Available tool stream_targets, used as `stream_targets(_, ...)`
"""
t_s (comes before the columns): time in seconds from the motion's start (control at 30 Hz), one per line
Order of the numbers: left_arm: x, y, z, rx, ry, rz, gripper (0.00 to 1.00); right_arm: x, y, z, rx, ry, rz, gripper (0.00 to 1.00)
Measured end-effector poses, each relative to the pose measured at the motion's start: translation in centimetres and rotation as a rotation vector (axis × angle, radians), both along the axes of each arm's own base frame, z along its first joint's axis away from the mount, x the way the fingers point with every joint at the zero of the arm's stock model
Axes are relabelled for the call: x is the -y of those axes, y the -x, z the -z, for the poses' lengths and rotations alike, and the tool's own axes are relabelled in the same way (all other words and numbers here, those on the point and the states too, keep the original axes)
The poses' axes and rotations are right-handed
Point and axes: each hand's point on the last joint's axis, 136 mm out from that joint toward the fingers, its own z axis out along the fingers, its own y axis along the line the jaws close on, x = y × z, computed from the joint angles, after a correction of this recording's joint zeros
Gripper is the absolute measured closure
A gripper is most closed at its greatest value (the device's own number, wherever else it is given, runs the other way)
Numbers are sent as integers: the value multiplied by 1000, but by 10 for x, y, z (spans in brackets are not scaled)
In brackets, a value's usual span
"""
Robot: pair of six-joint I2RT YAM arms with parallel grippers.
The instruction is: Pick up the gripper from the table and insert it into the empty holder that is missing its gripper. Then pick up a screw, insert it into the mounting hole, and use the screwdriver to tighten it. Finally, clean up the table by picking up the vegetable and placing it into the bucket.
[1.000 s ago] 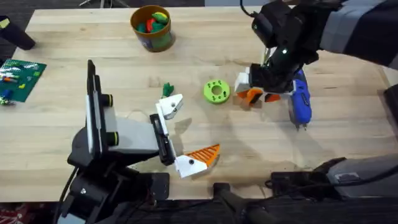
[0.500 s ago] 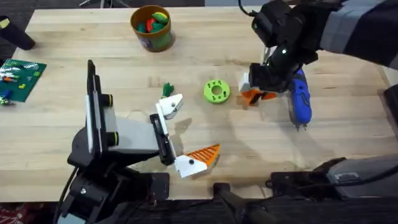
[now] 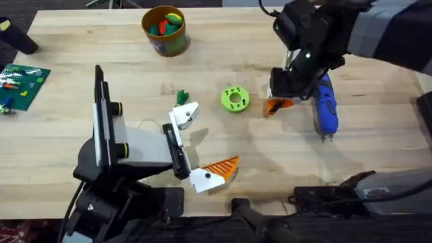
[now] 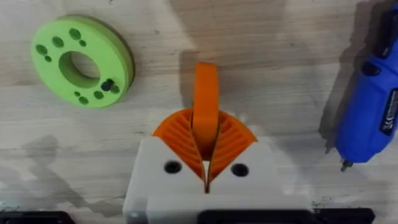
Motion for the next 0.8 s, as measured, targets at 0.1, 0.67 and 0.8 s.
stream_targets(0.1, 0, 0, 0, 0, 0, 0, 14, 0, 0, 0, 0, 0, 0, 980)
stream_targets(0.67, 0, 0, 0, 0, 0, 0, 15, -12, 1, -67, 103, -109, -64, 982)
stream_targets(0.8, 0, 0, 0, 0, 0, 0, 14, -23, -10, -96, 191, -181, -97, 982)
